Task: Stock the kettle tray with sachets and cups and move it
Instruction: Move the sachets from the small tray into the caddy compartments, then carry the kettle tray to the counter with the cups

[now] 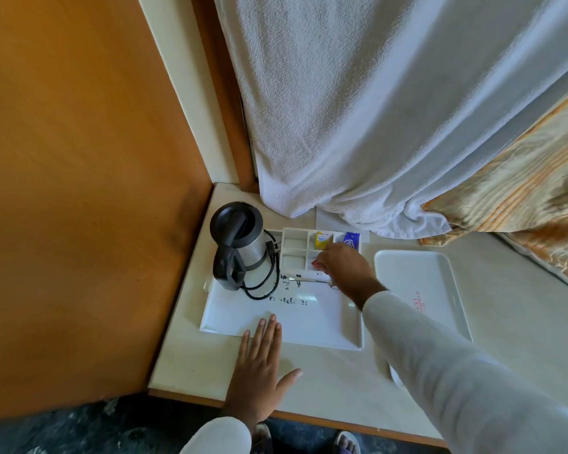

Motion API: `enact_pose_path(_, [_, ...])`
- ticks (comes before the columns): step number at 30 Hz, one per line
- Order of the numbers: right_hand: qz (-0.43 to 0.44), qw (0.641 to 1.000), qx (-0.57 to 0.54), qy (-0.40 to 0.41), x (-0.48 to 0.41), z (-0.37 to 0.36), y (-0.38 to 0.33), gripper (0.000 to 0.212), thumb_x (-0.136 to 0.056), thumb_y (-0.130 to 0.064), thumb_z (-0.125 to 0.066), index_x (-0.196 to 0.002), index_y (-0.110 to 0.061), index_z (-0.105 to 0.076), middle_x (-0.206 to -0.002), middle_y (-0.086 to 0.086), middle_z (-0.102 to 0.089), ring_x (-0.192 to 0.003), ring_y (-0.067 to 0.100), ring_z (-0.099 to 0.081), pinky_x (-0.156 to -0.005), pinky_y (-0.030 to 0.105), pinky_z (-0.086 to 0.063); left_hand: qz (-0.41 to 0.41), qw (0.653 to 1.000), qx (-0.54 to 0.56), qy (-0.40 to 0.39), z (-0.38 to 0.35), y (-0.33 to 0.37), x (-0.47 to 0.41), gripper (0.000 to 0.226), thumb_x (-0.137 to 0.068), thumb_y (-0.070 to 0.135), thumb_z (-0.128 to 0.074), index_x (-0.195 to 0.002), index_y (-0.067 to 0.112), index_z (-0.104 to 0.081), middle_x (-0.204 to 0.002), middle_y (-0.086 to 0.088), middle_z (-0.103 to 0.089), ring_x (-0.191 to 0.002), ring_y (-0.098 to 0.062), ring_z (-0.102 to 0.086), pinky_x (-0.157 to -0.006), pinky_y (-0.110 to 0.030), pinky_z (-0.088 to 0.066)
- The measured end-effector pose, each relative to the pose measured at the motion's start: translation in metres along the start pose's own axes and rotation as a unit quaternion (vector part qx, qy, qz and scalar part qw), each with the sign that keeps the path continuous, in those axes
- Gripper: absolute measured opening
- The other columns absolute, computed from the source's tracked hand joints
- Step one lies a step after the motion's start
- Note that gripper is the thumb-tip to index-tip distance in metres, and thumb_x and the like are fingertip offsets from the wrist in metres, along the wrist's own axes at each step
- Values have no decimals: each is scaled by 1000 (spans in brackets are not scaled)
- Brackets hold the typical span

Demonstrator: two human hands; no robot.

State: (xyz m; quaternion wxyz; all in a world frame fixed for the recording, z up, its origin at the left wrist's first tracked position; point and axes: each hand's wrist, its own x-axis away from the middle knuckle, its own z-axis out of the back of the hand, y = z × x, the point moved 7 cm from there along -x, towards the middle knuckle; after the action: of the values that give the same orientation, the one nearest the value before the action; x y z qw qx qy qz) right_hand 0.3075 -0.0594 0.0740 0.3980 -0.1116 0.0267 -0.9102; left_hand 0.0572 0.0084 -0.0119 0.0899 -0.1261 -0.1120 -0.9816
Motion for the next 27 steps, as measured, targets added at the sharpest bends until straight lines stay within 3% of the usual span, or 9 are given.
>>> enact_pose_path(3, [2, 995, -84, 44, 8, 7, -5, 25, -97, -27, -65, -98, -6, -76, -96, 14, -72, -93, 31, -69, -77, 38, -55, -1, 1000, -2, 1, 1, -1, 0, 93, -93, 76, -26, -158, 12, -5, -167, -8, 1, -153, -28, -1, -117, -51, -10])
enact_pose_path(6, [-149, 948, -249, 133, 24, 23, 26, 34, -103, -36, -51, -87, -12, -69, -80, 5, -67, -78, 11, -66, -63, 26, -48, -5, 1000, 2, 2, 2, 0, -1, 91, -94, 75, -25, -158, 13, -4, -167, -7, 2, -153, -27, 0, -118, -50, -9])
enact_pose_path(8, [-235, 913, -285, 175, 42, 19, 55, 35, -104, -36, -50, -89, -11, -69, -81, 8, -67, -80, 22, -64, -65, 29, -38, -5, 1000, 6, 4, 1, -1, 0, 89, -95, 74, -25, -158, 14, -6, -167, -6, 1, -153, -26, -1, -118, -49, -9])
enact_pose_path(13, [-331, 897, -279, 93, 84, -31, 90, 39, -91, -44, -69, -115, -13, -67, -106, 7, -68, -93, 21, -65, -82, 32, -53, -24, 997, 43, 55, 18, -18, -2, 71, -100, 63, -23, -156, 19, -23, -166, -3, -15, -152, -22, -17, -119, -43, -21])
enact_pose_path(16, [-344, 891, -291, 52, 96, -47, 86, 49, -86, -43, -75, -122, -12, -62, -109, 8, -70, -97, 24, -68, -90, 40, -58, 86, 976, 93, 176, 59, -61, -3, 58, -100, 51, -36, -142, 13, -48, -148, -10, -47, -135, -26, -45, -107, -43, -44])
enact_pose_path(18, [-341, 892, -296, 28, 95, -54, 80, 50, -85, -38, -77, -122, -9, -61, -104, 9, -72, -94, 26, -69, -89, 41, -59, 162, 959, 87, 214, 83, -92, -11, 54, -98, 45, -43, -139, 9, -48, -143, -14, -49, -129, -28, -48, -102, -43, -48])
enact_pose_path(21, [-346, 888, -302, 8, 89, -60, 77, 41, -86, -28, -78, -117, -8, -61, -101, 8, -72, -89, 26, -70, -83, 36, -59, 234, 952, 96, 171, 89, -139, -44, 59, -96, 36, -59, -143, 6, -42, -143, -19, -50, -129, -35, -51, -99, -46, -52])
enact_pose_path(23, [-354, 881, -314, -6, 85, -61, 79, 31, -87, -22, -77, -111, -9, -62, -100, 7, -71, -86, 24, -69, -79, 31, -56, 265, 943, 173, 107, 84, -158, -68, 54, -92, 30, -66, -138, 9, -46, -134, -17, -60, -120, -35, -60, -93, -44, -56])
enact_pose_path(27, [-378, 868, -322, -26, 76, -62, 83, 12, -81, -8, -71, -88, -10, -61, -83, 4, -65, -71, 18, -61, -56, 21, -43, 273, 942, 182, 69, 100, -167, -98, 10, -92, 13, -64, -97, 4, -64, -97, -18, -70, -91, -39, -65, -72, -35, -46])
